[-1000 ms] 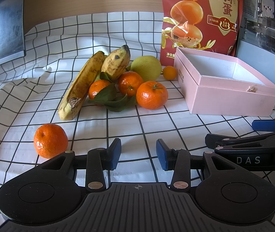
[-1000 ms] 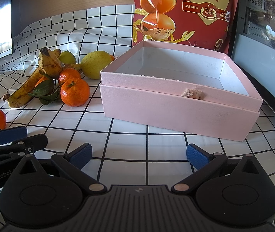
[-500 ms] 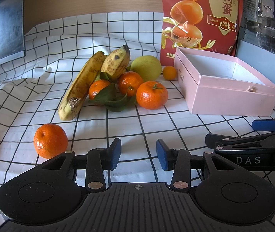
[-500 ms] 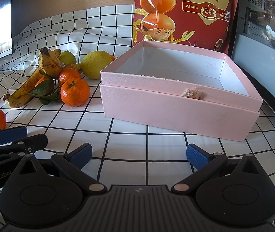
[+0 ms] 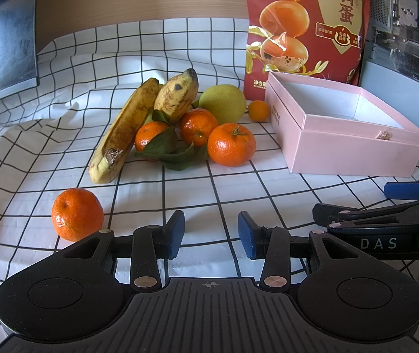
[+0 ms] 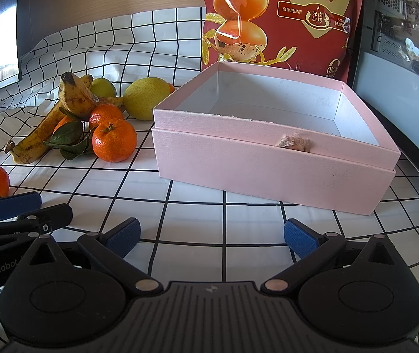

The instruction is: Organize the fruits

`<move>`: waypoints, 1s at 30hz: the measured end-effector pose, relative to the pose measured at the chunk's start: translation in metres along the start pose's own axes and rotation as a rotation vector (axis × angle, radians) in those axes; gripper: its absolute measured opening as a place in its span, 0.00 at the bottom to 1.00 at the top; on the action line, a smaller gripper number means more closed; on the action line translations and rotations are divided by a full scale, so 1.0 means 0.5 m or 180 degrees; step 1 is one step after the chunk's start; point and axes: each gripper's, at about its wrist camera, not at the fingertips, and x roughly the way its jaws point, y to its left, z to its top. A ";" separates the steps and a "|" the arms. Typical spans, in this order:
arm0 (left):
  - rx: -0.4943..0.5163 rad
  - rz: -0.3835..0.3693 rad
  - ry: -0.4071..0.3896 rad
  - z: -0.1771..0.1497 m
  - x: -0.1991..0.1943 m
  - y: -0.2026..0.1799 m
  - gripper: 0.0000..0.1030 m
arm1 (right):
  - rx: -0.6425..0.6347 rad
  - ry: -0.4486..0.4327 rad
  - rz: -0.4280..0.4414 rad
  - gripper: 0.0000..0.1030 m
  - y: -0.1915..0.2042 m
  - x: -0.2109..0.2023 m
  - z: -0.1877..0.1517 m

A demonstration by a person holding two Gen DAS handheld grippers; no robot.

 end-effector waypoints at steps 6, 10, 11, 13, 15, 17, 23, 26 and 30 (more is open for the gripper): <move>0.0108 -0.0335 0.0143 0.015 -0.031 0.037 0.43 | -0.0154 0.0446 0.0166 1.00 -0.001 0.019 0.038; 0.0023 -0.0403 0.0076 0.051 -0.096 0.113 0.44 | -0.0087 0.0690 0.0067 1.00 0.008 0.015 0.042; 0.0039 -0.0326 0.0009 0.055 -0.110 0.135 0.44 | -0.0070 0.0723 0.0058 1.00 0.009 0.019 0.046; -0.0004 -0.0115 0.0008 0.062 -0.114 0.176 0.43 | -0.0052 0.0750 0.0040 1.00 0.009 0.017 0.045; -0.0105 0.0033 0.0167 0.066 -0.093 0.212 0.42 | -0.0032 0.0716 0.0014 1.00 0.010 0.011 0.039; -0.0129 -0.0012 0.0235 0.065 -0.070 0.236 0.42 | -0.0009 0.0672 -0.0011 1.00 0.014 0.011 0.035; -0.0239 -0.0260 0.0386 0.077 -0.027 0.238 0.46 | -0.0009 0.0577 -0.0021 1.00 0.022 0.008 0.030; -0.0329 -0.0342 0.0438 0.071 -0.012 0.235 0.46 | -0.0046 0.0676 0.0015 1.00 0.024 0.012 0.040; -0.0281 -0.0390 0.0515 0.064 0.002 0.223 0.45 | -0.0041 0.0698 -0.0018 1.00 0.030 0.013 0.043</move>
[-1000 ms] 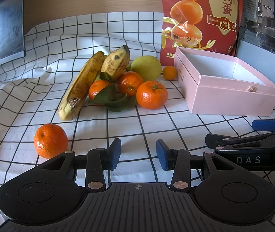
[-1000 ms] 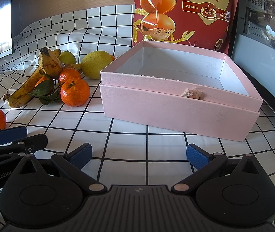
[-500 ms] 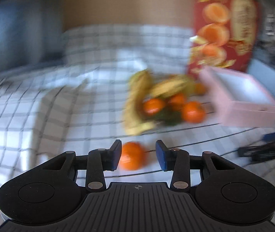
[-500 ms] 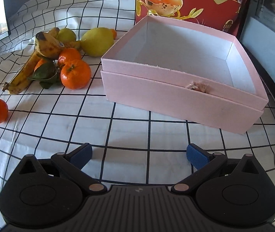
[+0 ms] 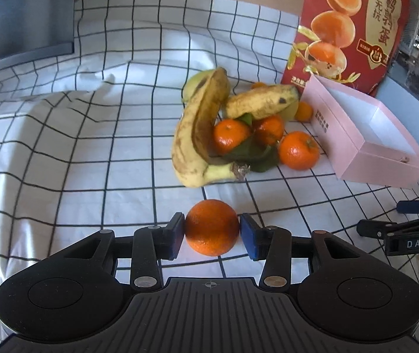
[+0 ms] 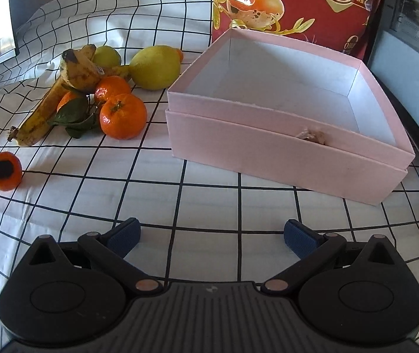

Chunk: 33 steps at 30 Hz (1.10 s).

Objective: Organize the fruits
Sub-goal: 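Grasp the loose tangerine on the cloth with the left gripper, then grasp the brown-spotted banana from the fruit pile with the right gripper while the left holds the tangerine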

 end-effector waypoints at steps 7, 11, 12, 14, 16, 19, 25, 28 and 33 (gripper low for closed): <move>-0.0211 -0.0103 -0.0038 0.006 0.003 0.020 0.44 | -0.0476 -0.0143 0.0048 0.91 0.065 -0.067 0.042; -0.0385 -0.0058 -0.0005 0.000 -0.012 0.046 0.44 | -0.0609 -0.0424 0.0204 0.91 0.102 -0.111 0.100; -0.0427 -0.0035 -0.0017 -0.002 -0.017 0.054 0.44 | -0.0654 -0.0479 0.0227 0.91 0.112 -0.117 0.118; -0.0527 -0.0001 -0.0060 -0.007 -0.029 0.069 0.43 | -0.0690 -0.0545 0.0282 0.91 0.132 -0.119 0.150; -0.0619 0.0006 -0.0077 -0.013 -0.042 0.084 0.43 | -0.0710 -0.0592 0.0384 0.91 0.149 -0.118 0.183; -0.0670 -0.0002 -0.0107 -0.020 -0.056 0.098 0.43 | -0.0617 -0.0490 0.0588 0.82 0.171 -0.092 0.257; -0.1046 0.0137 -0.0115 -0.035 -0.071 0.128 0.43 | -0.0461 -0.0032 0.1077 0.57 0.262 -0.038 0.316; -0.1105 0.0145 -0.0211 -0.044 -0.087 0.151 0.43 | -0.0608 0.0100 0.1128 0.57 0.320 -0.015 0.271; -0.1176 0.0297 -0.0263 -0.053 -0.107 0.184 0.43 | -0.0305 0.0388 0.1005 0.57 0.351 0.039 0.232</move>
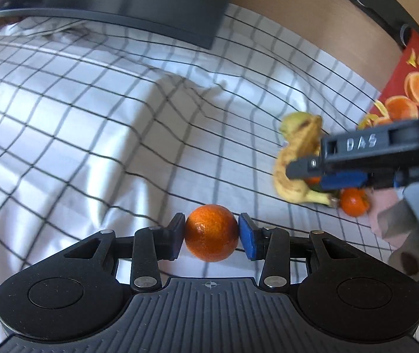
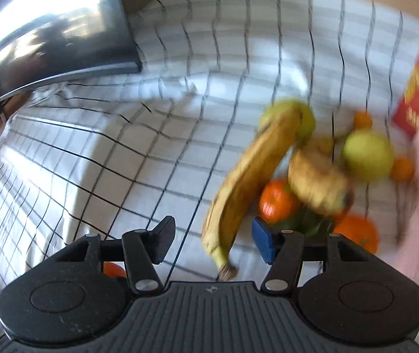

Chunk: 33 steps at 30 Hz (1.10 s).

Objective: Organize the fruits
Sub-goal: 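Grasp the brown-spotted banana from the fruit pile with the right gripper while the left holds the tangerine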

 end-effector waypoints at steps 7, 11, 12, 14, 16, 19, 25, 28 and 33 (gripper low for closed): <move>-0.0039 0.0019 0.0032 0.007 0.003 0.007 0.43 | -0.0043 0.0083 -0.0113 0.40 0.004 0.055 0.005; 0.0060 -0.0033 0.0022 0.015 0.009 -0.006 0.43 | -0.0186 0.0034 -0.0042 0.26 0.002 0.030 -0.004; 0.0074 -0.0051 0.0023 0.017 0.011 -0.009 0.43 | -0.0244 0.0029 0.0015 0.22 0.003 0.019 -0.012; 0.0081 -0.0103 0.0033 0.023 0.019 -0.014 0.43 | -0.0326 0.0053 0.0103 0.17 0.003 0.004 -0.024; 0.0078 -0.0141 0.0050 0.027 0.029 -0.019 0.43 | -0.0322 0.0019 0.0240 0.16 -0.006 -0.007 -0.039; 0.0090 -0.0182 0.0076 0.033 0.040 -0.028 0.43 | -0.0281 -0.0051 0.0270 0.16 -0.021 -0.025 -0.052; 0.0106 -0.0225 0.0074 0.036 0.040 -0.032 0.43 | -0.0194 -0.0255 0.0353 0.27 -0.036 -0.073 -0.021; 0.0053 -0.0242 0.0053 0.036 0.035 -0.026 0.43 | -0.0173 -0.0280 0.0261 0.50 -0.026 -0.058 0.001; -0.0067 -0.0179 0.0010 0.039 0.018 0.003 0.43 | -0.0211 -0.0354 -0.0077 0.50 -0.011 0.009 0.033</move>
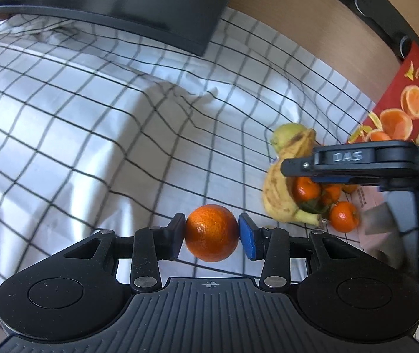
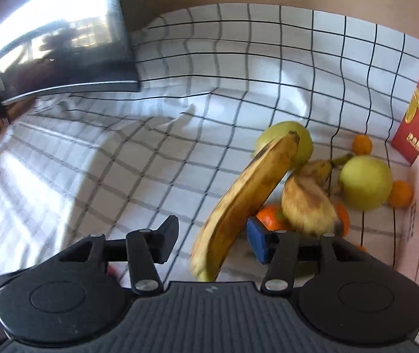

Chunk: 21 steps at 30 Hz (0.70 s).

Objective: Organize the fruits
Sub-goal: 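Grasp the brown-spotted banana from the fruit pile with the right gripper while the left holds the tangerine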

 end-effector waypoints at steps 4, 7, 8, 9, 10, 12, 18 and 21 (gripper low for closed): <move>-0.0121 0.0074 -0.0050 0.001 -0.017 0.027 0.43 | -0.0094 0.0088 -0.0054 0.50 0.032 0.037 0.010; -0.0182 0.0121 -0.0065 0.002 -0.022 0.043 0.43 | -0.0203 0.0080 0.0103 0.61 0.061 0.047 0.017; -0.0204 0.0139 -0.0065 0.002 -0.022 0.048 0.43 | -0.0248 0.0074 0.0251 0.60 0.067 0.046 0.020; -0.0218 0.0150 -0.0064 0.002 -0.022 0.053 0.43 | -0.0263 0.0100 0.0408 0.60 0.070 0.046 0.026; -0.0232 0.0161 -0.0067 0.003 -0.022 0.057 0.43 | -0.0263 0.0102 0.0503 0.60 0.072 0.042 0.031; -0.0262 0.0171 -0.0083 0.004 -0.022 0.064 0.43 | -0.0310 0.0034 0.0546 0.60 0.075 0.024 0.040; -0.0275 0.0132 -0.0096 0.015 -0.011 0.067 0.43 | -0.0075 0.0088 0.0320 0.60 0.040 0.019 0.047; -0.0232 0.0116 -0.0103 0.019 -0.013 0.064 0.43 | 0.0072 0.0090 0.0187 0.58 0.023 0.035 0.045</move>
